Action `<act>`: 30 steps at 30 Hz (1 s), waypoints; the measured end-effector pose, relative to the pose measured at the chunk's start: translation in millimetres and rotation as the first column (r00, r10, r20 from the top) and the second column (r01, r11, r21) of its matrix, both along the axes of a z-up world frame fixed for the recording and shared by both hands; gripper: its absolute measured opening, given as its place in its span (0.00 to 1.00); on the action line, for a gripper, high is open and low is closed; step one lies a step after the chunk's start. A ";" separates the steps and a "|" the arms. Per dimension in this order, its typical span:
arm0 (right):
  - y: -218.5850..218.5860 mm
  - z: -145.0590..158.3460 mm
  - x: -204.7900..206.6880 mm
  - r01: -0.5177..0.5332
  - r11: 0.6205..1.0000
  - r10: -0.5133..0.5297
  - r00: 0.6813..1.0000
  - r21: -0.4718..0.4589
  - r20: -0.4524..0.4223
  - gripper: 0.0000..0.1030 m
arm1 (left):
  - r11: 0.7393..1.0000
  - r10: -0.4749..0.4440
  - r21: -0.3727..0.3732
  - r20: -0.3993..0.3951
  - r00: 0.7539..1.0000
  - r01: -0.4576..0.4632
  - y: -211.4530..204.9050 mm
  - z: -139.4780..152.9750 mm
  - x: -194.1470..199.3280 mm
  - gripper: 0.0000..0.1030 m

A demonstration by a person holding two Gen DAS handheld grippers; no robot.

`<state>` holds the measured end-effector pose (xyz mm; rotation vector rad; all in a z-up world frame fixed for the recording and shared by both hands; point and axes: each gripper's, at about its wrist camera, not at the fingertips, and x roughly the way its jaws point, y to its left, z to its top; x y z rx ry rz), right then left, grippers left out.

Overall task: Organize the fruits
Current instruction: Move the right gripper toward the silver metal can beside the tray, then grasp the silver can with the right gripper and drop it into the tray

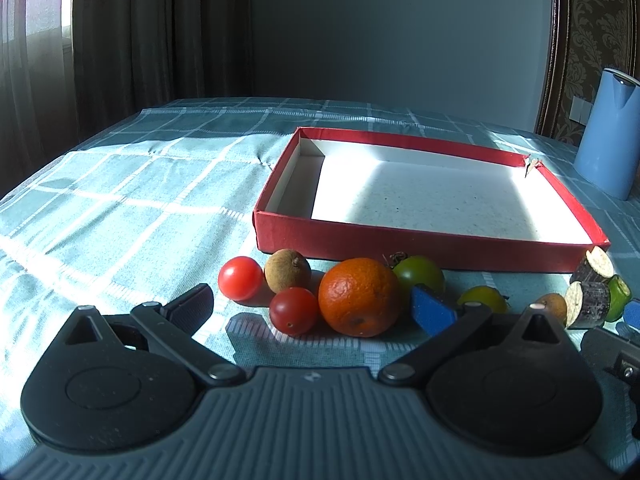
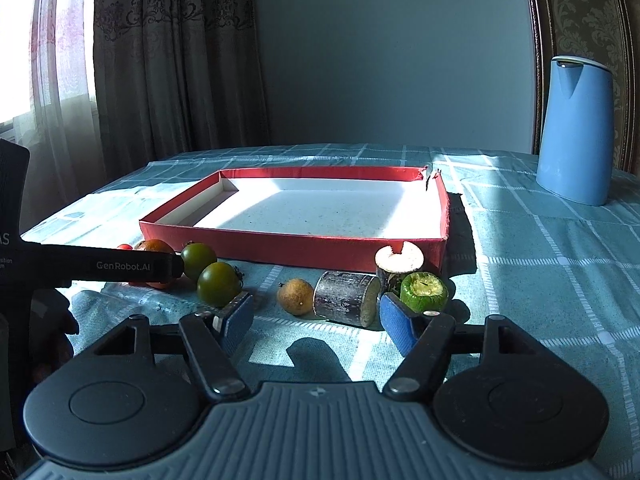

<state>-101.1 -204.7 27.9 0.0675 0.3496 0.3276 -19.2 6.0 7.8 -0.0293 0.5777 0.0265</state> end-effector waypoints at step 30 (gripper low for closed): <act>7.0 -4.3 48.3 0.025 0.999 -0.027 0.991 -0.022 -0.129 0.41 | 1.000 -0.007 -0.016 -0.006 1.000 0.006 1.1 0.2 0.2 1.00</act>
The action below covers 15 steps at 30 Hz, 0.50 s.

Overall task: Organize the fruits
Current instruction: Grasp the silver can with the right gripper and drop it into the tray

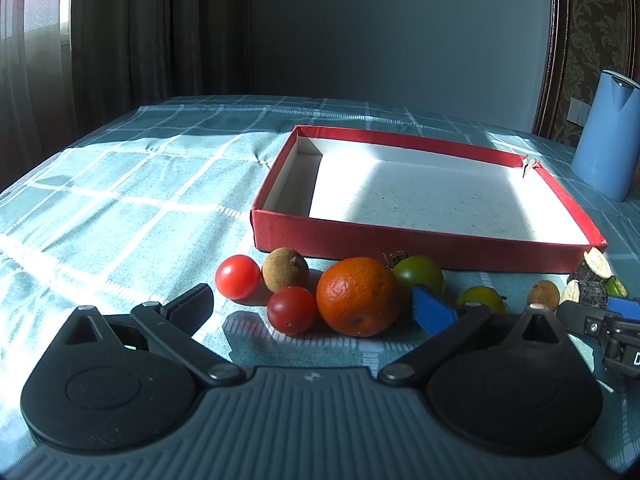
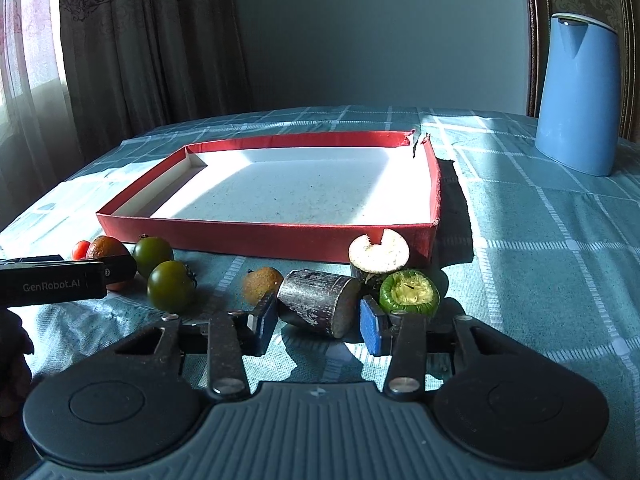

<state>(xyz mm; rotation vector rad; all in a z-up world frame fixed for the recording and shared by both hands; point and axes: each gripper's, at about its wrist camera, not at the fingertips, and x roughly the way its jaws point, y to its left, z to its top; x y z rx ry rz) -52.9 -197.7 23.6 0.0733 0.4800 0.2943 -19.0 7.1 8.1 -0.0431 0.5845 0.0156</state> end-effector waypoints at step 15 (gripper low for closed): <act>-8.7 17.0 -24.9 -0.069 0.994 0.061 0.993 0.085 0.098 0.40 | 1.000 0.003 -0.001 -0.001 1.000 -0.003 1.6 -0.5 0.0 1.00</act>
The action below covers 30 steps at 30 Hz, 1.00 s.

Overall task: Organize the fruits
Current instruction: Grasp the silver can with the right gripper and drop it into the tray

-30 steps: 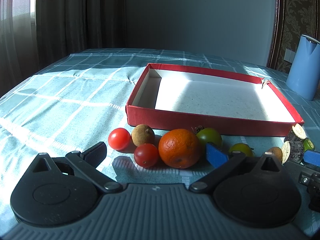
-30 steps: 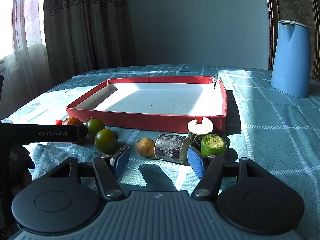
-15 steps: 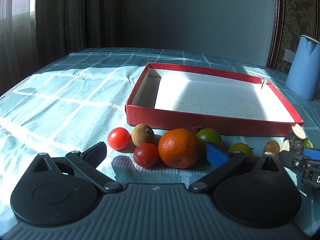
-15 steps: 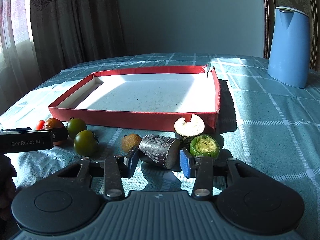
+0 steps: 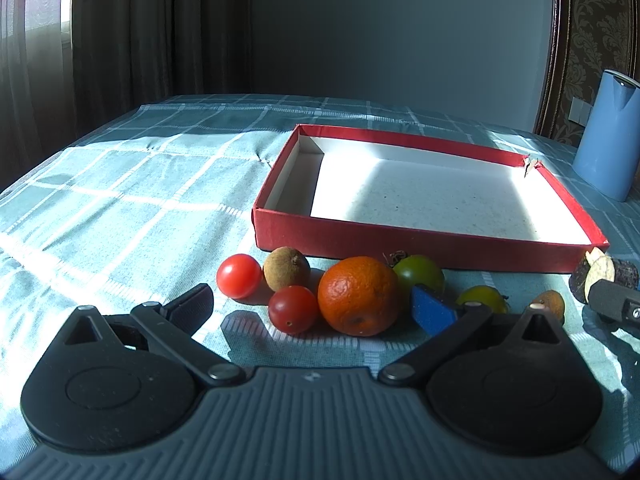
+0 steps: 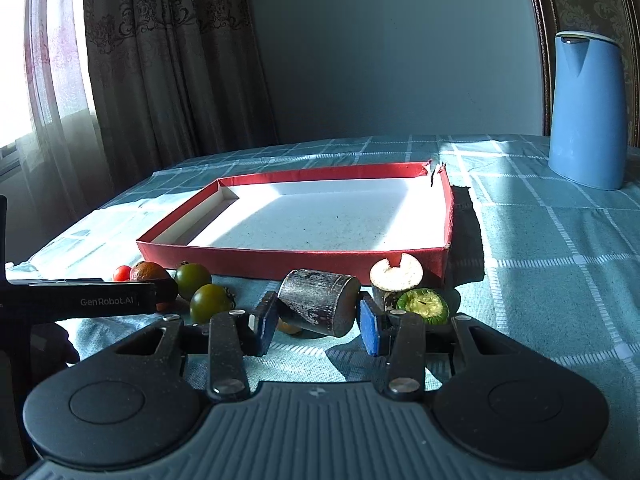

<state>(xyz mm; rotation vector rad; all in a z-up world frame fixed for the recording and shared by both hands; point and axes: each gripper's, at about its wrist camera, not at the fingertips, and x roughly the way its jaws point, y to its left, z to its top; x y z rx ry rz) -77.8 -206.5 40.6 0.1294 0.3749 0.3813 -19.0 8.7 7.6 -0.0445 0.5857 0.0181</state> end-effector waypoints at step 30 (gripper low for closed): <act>-18.4 27.6 51.2 0.123 0.992 -0.123 0.992 0.004 0.035 0.69 | 0.998 -0.034 -0.060 0.024 0.999 0.035 9.4 3.0 -10.7 1.00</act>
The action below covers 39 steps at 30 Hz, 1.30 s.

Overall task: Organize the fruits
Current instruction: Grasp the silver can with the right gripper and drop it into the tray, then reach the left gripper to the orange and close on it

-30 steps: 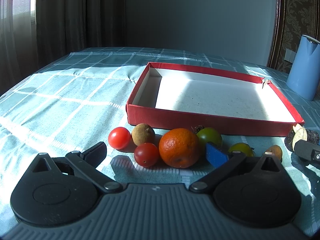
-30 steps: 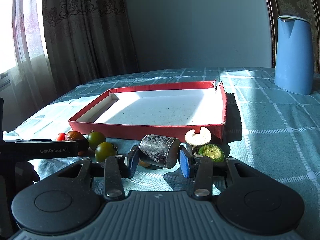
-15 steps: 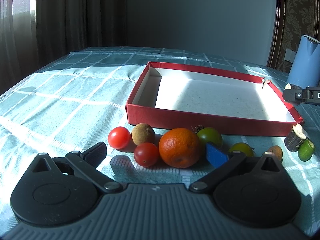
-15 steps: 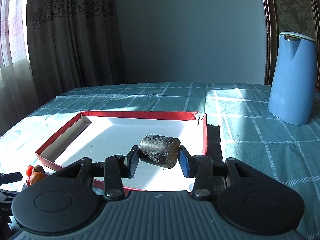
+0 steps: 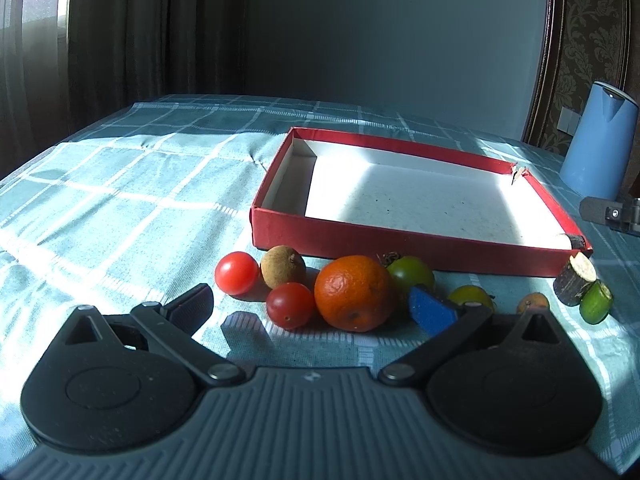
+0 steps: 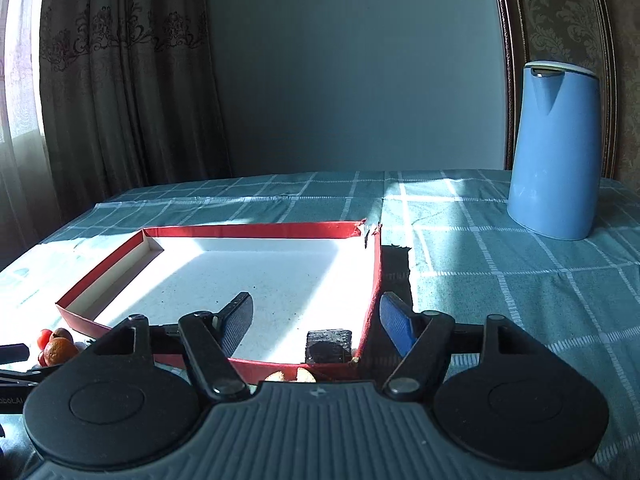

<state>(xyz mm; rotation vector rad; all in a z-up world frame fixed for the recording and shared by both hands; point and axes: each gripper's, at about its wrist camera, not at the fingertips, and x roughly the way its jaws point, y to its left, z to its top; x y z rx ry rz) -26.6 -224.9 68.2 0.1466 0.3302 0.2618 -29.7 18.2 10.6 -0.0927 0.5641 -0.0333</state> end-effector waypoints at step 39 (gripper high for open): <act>-24.1 -42.3 -54.8 -0.075 0.964 0.089 0.995 0.256 -0.044 0.81 | 0.971 -0.164 0.184 0.062 0.985 0.150 -33.0 -0.5 -9.4 0.47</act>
